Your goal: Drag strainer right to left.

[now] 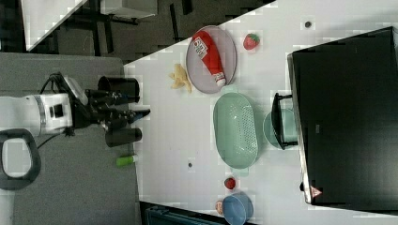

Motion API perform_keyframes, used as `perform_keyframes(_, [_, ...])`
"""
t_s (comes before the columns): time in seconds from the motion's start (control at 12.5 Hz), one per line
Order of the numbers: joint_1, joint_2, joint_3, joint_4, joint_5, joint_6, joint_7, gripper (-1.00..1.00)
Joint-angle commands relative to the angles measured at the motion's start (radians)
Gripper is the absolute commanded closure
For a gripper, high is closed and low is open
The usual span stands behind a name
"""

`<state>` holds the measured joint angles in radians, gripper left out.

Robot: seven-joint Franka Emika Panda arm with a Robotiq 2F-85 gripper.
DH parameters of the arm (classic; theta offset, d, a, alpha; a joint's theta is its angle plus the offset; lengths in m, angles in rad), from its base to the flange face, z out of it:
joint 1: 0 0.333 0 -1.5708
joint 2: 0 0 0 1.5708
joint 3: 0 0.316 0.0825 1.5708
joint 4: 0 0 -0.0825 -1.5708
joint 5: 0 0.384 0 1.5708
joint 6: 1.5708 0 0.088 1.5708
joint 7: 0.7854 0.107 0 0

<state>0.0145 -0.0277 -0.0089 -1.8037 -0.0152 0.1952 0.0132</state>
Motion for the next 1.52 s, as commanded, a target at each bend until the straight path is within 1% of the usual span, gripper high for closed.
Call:
perform_keyframes(0.08, [-0.025, -0.561, -0.051, -0.300, -0.037, -0.249, 0.101, -0.60])
perform_keyframes(0.16, [-0.025, -0.561, -0.051, -0.303, -0.037, -0.249, 0.101, -0.82])
perform_keyframes(0.24, [-0.024, -0.559, -0.051, -0.311, -0.037, -0.247, 0.101, -0.99])
perform_keyframes(0.4, [-0.023, -0.544, -0.047, -0.351, -0.037, -0.223, 0.115, -1.00])
perform_keyframes(0.56, [-0.023, -0.511, -0.045, -0.420, -0.037, -0.160, 0.136, -1.00])
perform_keyframes(0.72, [-0.023, -0.464, -0.043, -0.503, -0.036, -0.072, 0.198, -1.00])
perform_keyframes(0.88, [-0.023, -0.402, -0.036, -0.588, -0.036, 0.052, 0.322, -1.00])
perform_keyframes(1.12, [-0.021, -0.281, -0.012, -0.695, -0.036, 0.301, 0.471, -1.00])
perform_keyframes(1.28, [-0.021, -0.176, 0.004, -0.713, -0.036, 0.465, 0.557, -1.00])
perform_keyframes(1.52, [-0.020, 0.004, 0.017, -0.687, -0.036, 0.617, 0.602, -1.00])
